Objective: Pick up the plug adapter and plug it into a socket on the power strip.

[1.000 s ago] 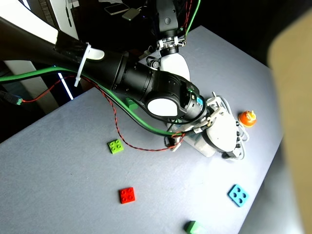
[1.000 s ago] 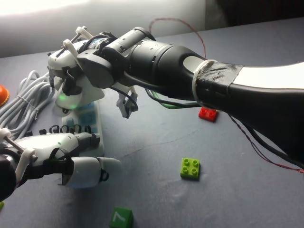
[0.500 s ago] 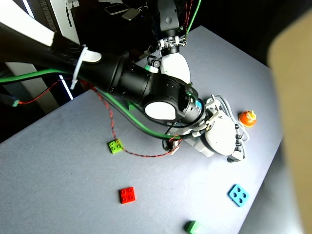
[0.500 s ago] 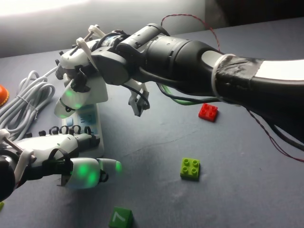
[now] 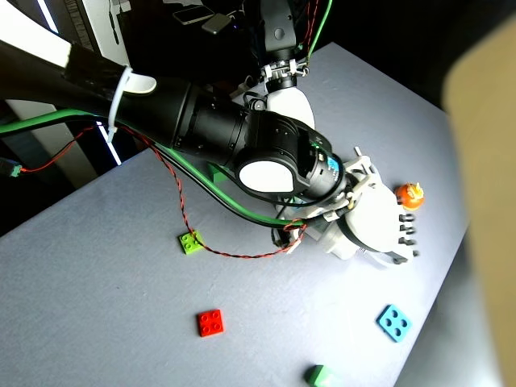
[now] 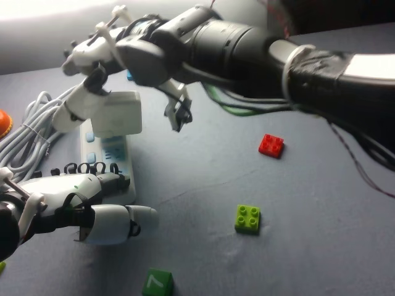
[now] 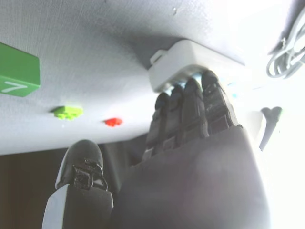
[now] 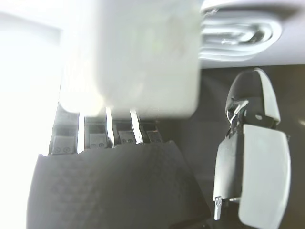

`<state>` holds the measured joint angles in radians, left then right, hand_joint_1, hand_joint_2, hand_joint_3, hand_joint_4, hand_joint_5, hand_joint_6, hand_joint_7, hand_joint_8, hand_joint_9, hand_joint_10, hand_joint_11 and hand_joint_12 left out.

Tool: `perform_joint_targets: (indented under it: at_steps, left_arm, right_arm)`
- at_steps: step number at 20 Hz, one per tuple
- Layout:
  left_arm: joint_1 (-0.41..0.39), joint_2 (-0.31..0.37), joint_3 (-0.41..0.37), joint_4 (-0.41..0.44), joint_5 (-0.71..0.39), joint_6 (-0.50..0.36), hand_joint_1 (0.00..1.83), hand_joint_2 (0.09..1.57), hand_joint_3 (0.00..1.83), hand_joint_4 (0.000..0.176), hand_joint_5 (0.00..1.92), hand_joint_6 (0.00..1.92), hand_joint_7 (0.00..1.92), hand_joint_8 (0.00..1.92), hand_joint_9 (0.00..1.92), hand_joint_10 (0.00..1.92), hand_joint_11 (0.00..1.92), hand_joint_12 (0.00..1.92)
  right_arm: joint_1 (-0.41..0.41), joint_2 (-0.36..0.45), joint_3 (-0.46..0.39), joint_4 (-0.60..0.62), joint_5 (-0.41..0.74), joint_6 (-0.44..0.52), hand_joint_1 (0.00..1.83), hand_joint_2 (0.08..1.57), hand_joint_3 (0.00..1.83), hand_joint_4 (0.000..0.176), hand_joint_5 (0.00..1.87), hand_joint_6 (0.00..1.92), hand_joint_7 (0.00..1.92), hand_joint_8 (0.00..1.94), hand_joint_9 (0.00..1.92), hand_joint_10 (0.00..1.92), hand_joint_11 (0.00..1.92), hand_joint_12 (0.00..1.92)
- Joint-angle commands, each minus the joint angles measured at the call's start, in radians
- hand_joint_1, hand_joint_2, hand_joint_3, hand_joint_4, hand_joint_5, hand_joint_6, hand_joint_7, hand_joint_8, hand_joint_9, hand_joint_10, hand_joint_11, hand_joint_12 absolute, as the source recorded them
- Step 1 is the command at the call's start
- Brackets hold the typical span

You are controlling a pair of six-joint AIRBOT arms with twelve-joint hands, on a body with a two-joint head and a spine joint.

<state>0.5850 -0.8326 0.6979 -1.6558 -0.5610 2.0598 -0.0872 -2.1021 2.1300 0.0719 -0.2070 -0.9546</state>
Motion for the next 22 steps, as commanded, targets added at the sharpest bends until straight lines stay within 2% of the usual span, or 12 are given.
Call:
perform_joint_targets:
  at_steps: [1,3,7,10,14,18,19,20,22]
  left_arm:
    - [0.007,0.007,0.007,-0.004,-0.025,-0.007,0.00,1.24,0.00,0.000,0.08,0.00,0.07,0.00,0.06,0.00,0.00,0.14]
    - [0.008,0.008,0.007,-0.004,-0.025,-0.007,0.00,1.24,0.00,0.000,0.09,0.00,0.09,0.00,0.07,0.00,0.00,0.17]
    - [-0.002,0.017,0.013,-0.004,-0.025,-0.007,0.00,1.23,0.00,0.000,0.10,0.00,0.11,0.00,0.09,0.00,0.00,0.22]
    - [-0.016,0.024,0.019,-0.003,-0.025,-0.007,0.00,1.24,0.00,0.000,0.07,0.00,0.06,0.00,0.05,0.00,0.00,0.14]
    - [-0.052,0.036,0.033,-0.003,-0.025,0.028,0.00,1.25,0.00,0.000,0.10,0.00,0.09,0.00,0.07,0.00,0.00,0.16]
    - [-0.074,0.046,0.047,-0.003,-0.025,0.037,0.00,1.24,0.00,0.000,0.10,0.00,0.10,0.00,0.08,0.01,0.00,0.18]
    - [-0.079,0.049,0.048,-0.003,-0.025,0.038,0.00,1.24,0.00,0.000,0.08,0.00,0.08,0.00,0.07,0.00,0.00,0.14]
    - [-0.084,0.052,0.049,-0.003,-0.025,0.040,0.00,1.23,0.00,0.000,0.08,0.00,0.08,0.00,0.07,0.00,0.00,0.13]
    - [-0.096,0.055,0.055,-0.003,-0.025,0.044,0.00,1.23,0.00,0.000,0.10,0.00,0.11,0.00,0.10,0.00,0.00,0.20]
  right_arm:
    - [0.023,0.014,-0.011,0.004,0.098,0.001,0.32,0.91,0.00,0.000,0.16,0.00,0.18,0.00,0.20,0.00,0.00,0.70]
    - [0.037,0.046,-0.048,0.004,0.099,0.003,0.30,0.92,0.00,0.000,0.13,0.00,0.16,0.00,0.16,0.00,0.00,0.61]
    - [0.064,0.139,-0.162,0.004,0.107,0.009,0.30,0.92,0.00,0.000,0.12,0.00,0.15,0.00,0.17,0.00,0.00,0.62]
    - [0.080,0.224,-0.267,0.004,0.116,0.011,0.29,0.92,0.00,0.000,0.16,0.01,0.20,0.01,0.21,0.01,0.00,0.66]
    - [0.084,0.357,-0.430,0.004,0.125,0.012,0.30,0.94,0.00,0.000,0.18,0.00,0.20,0.00,0.20,0.00,0.00,0.64]
    - [0.074,0.459,-0.544,0.004,0.145,0.012,0.32,0.95,0.00,0.000,0.22,0.01,0.24,0.01,0.24,0.01,0.00,0.72]
    - [0.073,0.492,-0.577,0.004,0.150,0.014,0.29,0.95,0.00,0.000,0.25,0.02,0.27,0.01,0.26,0.01,0.00,0.79]
    - [0.071,0.513,-0.604,0.005,0.157,0.015,0.30,0.95,0.00,0.000,0.25,0.01,0.26,0.00,0.26,0.01,0.00,0.78]
    - [0.065,0.562,-0.659,0.005,0.166,0.016,0.30,0.96,0.00,0.000,0.25,0.00,0.28,0.01,0.28,0.01,0.00,0.81]
